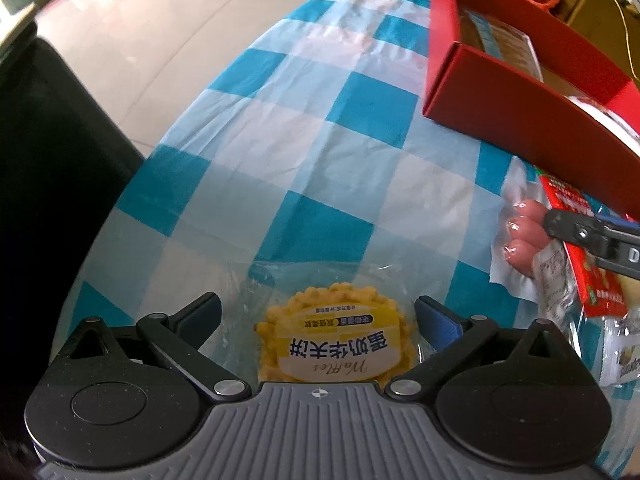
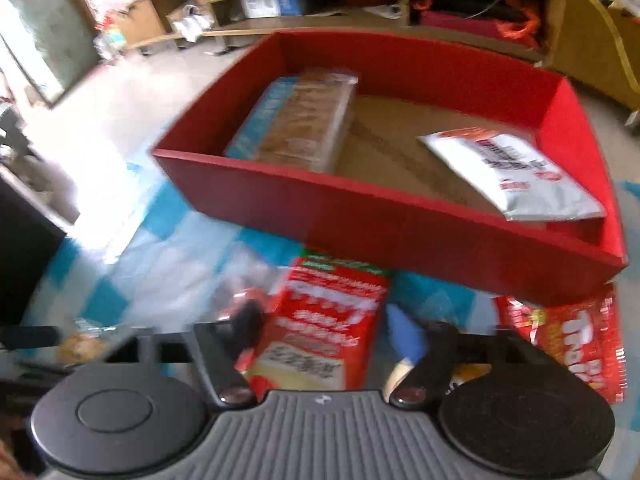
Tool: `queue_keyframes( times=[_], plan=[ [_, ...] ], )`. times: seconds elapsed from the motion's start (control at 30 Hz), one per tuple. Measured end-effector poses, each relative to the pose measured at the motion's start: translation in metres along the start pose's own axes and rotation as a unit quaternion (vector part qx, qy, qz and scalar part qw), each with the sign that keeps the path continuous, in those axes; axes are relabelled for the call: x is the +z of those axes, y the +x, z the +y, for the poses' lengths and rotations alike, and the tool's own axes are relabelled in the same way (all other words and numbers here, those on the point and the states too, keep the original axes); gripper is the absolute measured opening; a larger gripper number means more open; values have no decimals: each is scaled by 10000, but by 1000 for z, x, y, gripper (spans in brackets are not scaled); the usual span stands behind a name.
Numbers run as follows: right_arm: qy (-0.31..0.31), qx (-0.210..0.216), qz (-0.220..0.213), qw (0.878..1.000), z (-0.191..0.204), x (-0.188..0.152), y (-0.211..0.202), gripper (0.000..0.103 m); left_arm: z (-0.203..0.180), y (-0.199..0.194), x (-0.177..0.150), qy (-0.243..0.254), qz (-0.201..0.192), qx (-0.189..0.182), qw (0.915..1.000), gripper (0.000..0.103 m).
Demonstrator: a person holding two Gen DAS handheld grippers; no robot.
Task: Organize snacks
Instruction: 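Grasp the red spicy-strip packet with the right tool while the left tool grasps the yellow waffle bag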
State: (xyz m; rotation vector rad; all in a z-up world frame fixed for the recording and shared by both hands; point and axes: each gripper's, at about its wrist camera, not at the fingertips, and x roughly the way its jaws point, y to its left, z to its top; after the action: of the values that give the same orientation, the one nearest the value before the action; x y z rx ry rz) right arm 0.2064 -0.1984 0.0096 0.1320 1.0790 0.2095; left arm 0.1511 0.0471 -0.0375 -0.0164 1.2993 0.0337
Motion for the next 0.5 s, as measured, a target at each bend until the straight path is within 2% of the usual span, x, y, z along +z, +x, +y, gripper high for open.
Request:
queue_keyframes(
  times=[0.3,0.43,0.5],
  plan=[
    [-39,-15,-196,9998,-9,-8,-19,49,-7,6,-5,40,-43,82,9999,102],
    [83,80,-299,9995,-19,-8,-31,47,-4,-4,-3,-68,-58,-17,10000,87],
    [90,104,-393,9991,-23,-8,-40,47,-4,-8,-3,-57,-113,-30,9999,86]
  ],
)
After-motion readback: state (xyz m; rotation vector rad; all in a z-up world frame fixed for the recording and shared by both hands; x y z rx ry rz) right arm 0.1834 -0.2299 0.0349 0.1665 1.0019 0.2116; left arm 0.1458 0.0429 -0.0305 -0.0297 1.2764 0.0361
